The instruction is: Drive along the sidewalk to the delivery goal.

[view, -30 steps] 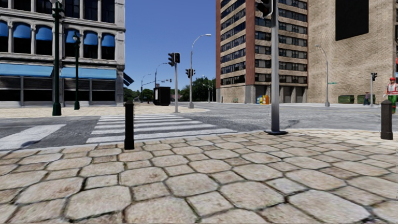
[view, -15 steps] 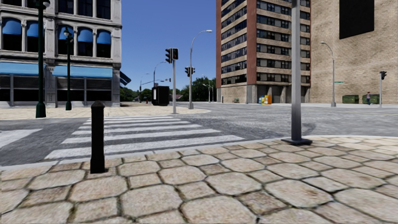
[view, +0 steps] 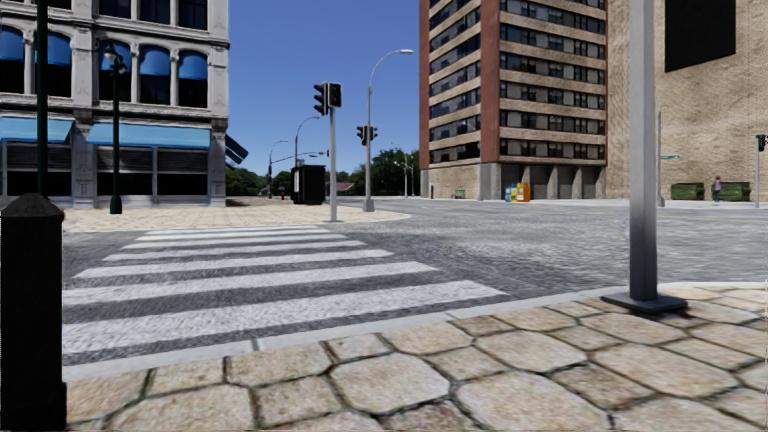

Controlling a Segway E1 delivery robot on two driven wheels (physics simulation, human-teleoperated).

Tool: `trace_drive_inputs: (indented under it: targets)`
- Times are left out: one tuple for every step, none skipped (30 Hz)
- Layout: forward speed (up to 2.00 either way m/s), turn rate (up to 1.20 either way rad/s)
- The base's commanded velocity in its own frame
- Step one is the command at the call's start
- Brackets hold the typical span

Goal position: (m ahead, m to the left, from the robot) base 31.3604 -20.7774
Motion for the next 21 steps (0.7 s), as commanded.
trace_drive_inputs:
  targets:
    - [2.0, 0.29]
    - [2.0, 0.29]
    - [2.0, 0.3]
    - [2.0, 0.34]
    - [2.0, 0.34]
    - [2.0, 0.36]
    - [2.0, 0.41]
    - [2.0, 0.43]
    - [2.0, 0.46]
    - [2.0, 0.47]
    - [2.0, 0.47]
    - [2.0, 0.47]
    - [2.0, 0.47]
    - [2.0, 0.47]
    - [1.94, 0.47]
    - [1.86, 0.47]
    - [1.78, 0.47]
    - [1.78, 0.47]
    - [1.68, 0.47]
    - [1.64, 0.47]
    - [1.59, 0.47]
